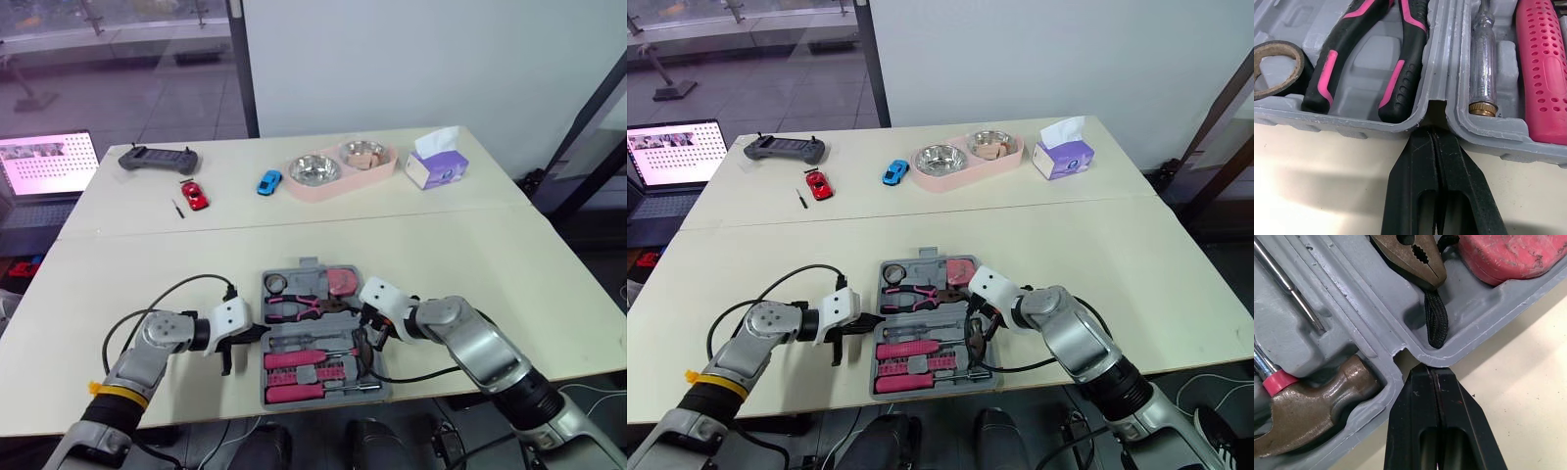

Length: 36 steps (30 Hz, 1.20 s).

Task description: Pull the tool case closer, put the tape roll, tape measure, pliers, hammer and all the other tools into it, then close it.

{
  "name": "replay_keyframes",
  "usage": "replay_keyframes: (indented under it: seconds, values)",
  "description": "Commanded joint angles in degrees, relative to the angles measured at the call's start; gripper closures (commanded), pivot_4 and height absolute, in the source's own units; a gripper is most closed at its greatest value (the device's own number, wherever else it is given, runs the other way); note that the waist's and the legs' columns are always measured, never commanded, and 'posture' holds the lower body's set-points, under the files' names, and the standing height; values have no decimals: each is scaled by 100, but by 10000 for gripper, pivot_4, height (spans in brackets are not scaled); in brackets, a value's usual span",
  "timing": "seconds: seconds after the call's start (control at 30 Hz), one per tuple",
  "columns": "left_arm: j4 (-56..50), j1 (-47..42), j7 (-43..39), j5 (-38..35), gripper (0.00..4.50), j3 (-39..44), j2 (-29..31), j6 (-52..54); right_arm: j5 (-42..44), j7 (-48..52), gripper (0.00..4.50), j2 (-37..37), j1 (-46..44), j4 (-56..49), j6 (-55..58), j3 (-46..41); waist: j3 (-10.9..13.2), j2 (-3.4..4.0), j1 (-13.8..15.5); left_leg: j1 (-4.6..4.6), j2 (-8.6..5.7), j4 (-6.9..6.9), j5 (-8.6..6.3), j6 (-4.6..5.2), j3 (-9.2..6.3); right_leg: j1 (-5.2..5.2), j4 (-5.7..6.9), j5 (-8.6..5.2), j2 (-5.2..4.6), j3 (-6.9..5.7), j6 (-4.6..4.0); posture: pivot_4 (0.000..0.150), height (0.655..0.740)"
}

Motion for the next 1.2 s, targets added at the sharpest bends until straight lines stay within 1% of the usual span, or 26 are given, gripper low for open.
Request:
replay_keyframes:
  seconds: [0.03, 0.13, 0.23, 0.3, 0.37, 0.43, 0.53, 0.57, 0.6, 0.7, 0.83, 0.9, 0.97, 1.03, 1.07, 1.1, 1.17, 1.2]
  values:
    - [47, 118, -8, 72, 44603, -81, 115, 46, 203, 82, 45000, 91, 12, -240, -66, -89, 0, 0, -3, 0, 0, 0, 0, 0, 0, 0, 0, 0, 0, 0, 0, 1500, 7400]
    - [8, 116, 93, 61, 44603, 75, 285, 104, 226, 86, 45000, -80, 135, -346, -24, -291, 0, 0, -5, 0, 0, -1, 0, 0, 0, 0, 0, 0, 0, 0, 0, 1500, 7400]
    - [-272, 212, 195, -75, 44603, 413, 640, 270, 330, 47, 45000, -363, 320, -543, 78, -775, 1, -2, -25, -1, 1, -1, 0, 0, -1, -1, 0, 0, 0, 0, 0, 1500, 7400]
    - [-621, 452, 167, -223, 44603, 698, 1003, 396, 457, 6, 45000, -524, 460, -750, 224, -1240, 2, -1, -64, -1, 2, -1, 0, 0, -2, -1, 0, 0, 0, 3, 0, 1500, 7400]
    - [-1065, 738, 156, -500, 44603, 1032, 1277, 751, 656, -8, 45000, -597, 586, -1026, 445, -1716, 4, 0, -76, -2, 3, -6, 0, 0, -3, -3, -1, -1, -6, 7, -1, 1500, 7400]
    - [-1630, 1043, -6, -973, 44603, 1317, 1390, 1036, 846, -19, 45000, -616, 677, -1266, 588, -2072, 5, 3, -70, -6, 5, -7, -1, 0, -5, -6, -2, -1, -7, 8, -1, 1500, 7400]
    - [-2528, 1470, -403, -2111, 44603, 1548, 1192, 1554, 1175, -49, 45000, -459, 698, -1451, 893, -2445, 6, 4, -36, -8, 5, -4, -1, 0, -6, 0, -13, -2, -12, 8, -2, 1500, 7400]
    - [-2814, 1663, -593, -2503, 44603, 1465, 1049, 1691, 1312, -108, 45000, -311, 669, -1450, 1042, -2567, 6, 4, -26, -7, 3, -3, -1, 0, -5, 6, -16, -2, -17, 8, -2, 1500, 7400]
    - [-2973, 1799, -721, -2668, 44603, 1329, 937, 1758, 1410, -159, 45000, -214, 635, -1433, 1132, -2613, 5, 3, -24, -7, 3, -1, -1, 0, -5, 7, -19, -3, -19, 8, -5, 1500, 7400]
    - [-3028, 1989, -854, -2628, 44603, 980, 704, 1713, 1641, -263, 45000, 8, 535, -1393, 1320, -2671, 6, 5, 12, -6, 2, 1, -1, 0, -2, 8, -19, -6, -21, 8, -10, 1500, 7400]
    - [-2453, 1818, -806, -2210, 44603, 614, 365, 1280, 1858, -540, 45000, 309, 310, -1214, 1671, -2793, 6, 7, 62, -6, 4, 4, -1, 1, -2, 6, -16, -13, -13, 8, -23, 1500, 7400]
    - [-2144, 1715, -857, -1984, 45000, 401, 242, 1039, 1944, -665, 39616, 426, 153, -1060, 1874, -2819, 6, 7, 71, -6, 4, 6, 0, 1, -2, 8, -17, -13, -11, 8, -24, 1500, 7400]
    - [-1770, 1631, -842, -1650, 45000, 176, 152, 703, 2126, -742, 32463, 637, -75, -843, 2122, -2961, 6, 6, 62, -6, 1, 6, -1, 1, 0, 10, -18, -13, -12, 8, -23, 1500, 7400]
    - [-1322, 1565, -790, -1238, 45000, -30, 129, 212, 2261, -831, 21370, 845, -303, -563, 2310, -3158, 5, 6, 58, -6, 0, 5, 0, 1, 1, 7, -17, -12, -11, 9, -23, 1500, 7400]
    - [-1175, 1550, -810, -1151, 45000, -86, 120, 55, 2313, -850, 15949, 888, -378, -430, 2339, -3220, 5, 7, 59, -6, 1, 4, 0, 1, 1, 6, -17, -12, -12, 9, -23, 1500, 7400]
    - [-1063, 1530, -793, -1103, 45000, -119, 94, -24, 2332, -891, 12304, 918, -445, -283, 2360, -3276, 0, 15, 63, -6, 2, 2, -1, 1, 1, 5, -16, -11, -12, 9, -23, 1500, 7400]
    - [-907, 1484, -677, -997, 45000, -168, 73, -90, 2350, -948, 2007, 903, -552, -2, 2349, -3291, -11, 34, 70, -4, 1, 3, 0, 1, 1, 7, -16, -11, -16, 9, -25, 1500, 7400]
    - [-838, 1468, -642, -923, 45000, -205, 93, -162, 2371, -966, 896, 910, -600, 111, 2336, -3299, -15, 41, 68, -3, 0, 3, 0, 1, 1, 9, -16, -11, -19, 9, -25, 1500, 7400]
